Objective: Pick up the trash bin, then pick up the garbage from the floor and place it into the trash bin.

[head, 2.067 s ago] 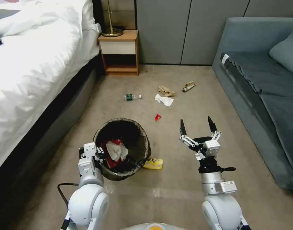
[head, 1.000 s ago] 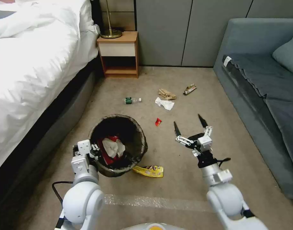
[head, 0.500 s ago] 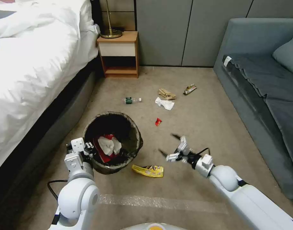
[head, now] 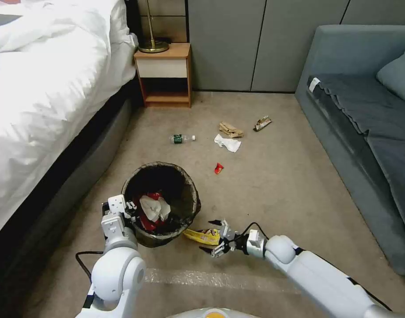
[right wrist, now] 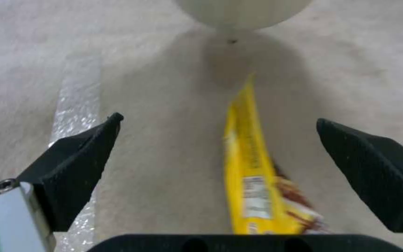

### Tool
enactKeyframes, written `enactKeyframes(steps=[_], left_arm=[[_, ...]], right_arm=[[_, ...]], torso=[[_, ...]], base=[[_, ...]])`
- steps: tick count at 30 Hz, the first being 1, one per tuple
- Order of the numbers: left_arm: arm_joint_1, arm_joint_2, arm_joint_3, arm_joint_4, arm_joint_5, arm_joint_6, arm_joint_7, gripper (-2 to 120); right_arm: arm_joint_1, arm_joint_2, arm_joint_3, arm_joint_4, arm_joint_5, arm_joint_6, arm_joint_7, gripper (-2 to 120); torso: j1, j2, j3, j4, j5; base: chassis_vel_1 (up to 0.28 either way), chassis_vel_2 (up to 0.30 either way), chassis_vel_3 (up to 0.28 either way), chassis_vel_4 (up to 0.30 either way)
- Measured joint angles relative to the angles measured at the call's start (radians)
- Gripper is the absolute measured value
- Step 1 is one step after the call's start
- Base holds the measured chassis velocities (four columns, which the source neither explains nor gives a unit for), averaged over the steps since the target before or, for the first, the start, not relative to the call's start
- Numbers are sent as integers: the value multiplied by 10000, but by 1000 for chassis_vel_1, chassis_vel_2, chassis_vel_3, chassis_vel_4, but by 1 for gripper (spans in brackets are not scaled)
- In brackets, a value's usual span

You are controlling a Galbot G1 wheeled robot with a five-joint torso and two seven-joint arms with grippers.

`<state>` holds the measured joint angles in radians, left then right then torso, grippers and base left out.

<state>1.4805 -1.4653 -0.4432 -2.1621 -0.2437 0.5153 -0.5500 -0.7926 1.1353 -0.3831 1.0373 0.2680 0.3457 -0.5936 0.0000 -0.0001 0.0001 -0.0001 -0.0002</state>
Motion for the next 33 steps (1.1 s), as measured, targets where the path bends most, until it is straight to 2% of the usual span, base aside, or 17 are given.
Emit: enactKeyframes(steps=[5,10,23,26,29,31,33], left_arm=[[18,-27,43,22,63,-17,7,1],[66,-53,80,48,134,-55,23,1],[167,-41,71,21,179,-116,42,1],[168,-46,76,17,181,-126,45,1],[159,-54,132,0,206,-128,46,1],[158,-54,140,-13,208,-128,45,1],[162,-55,149,-25,214,-128,46,1]], right_arm=[[185,533,-47,-860,-387,253,-146,100],[531,1147,317,-2059,-865,563,-182,100],[830,1603,1111,-3607,-1353,929,-131,100],[782,1628,1177,-3680,-1341,989,-67,96],[654,1697,1251,-3704,-1334,1067,-60,80],[636,1713,1268,-3710,-1334,1077,-52,76],[629,1754,1301,-3775,-1334,1108,-20,66]], torso=[[0,1,0,1,-1],[0,0,-1,1,1],[0,1,-1,0,2],[0,1,-1,0,1],[0,1,-1,0,2],[0,0,-1,0,3],[0,1,-1,0,3]], base=[[0,0,0,0],[0,0,0,0],[0,0,0,0],[0,0,0,0],[0,0,0,0],[0,0,0,0],[0,0,0,0]])
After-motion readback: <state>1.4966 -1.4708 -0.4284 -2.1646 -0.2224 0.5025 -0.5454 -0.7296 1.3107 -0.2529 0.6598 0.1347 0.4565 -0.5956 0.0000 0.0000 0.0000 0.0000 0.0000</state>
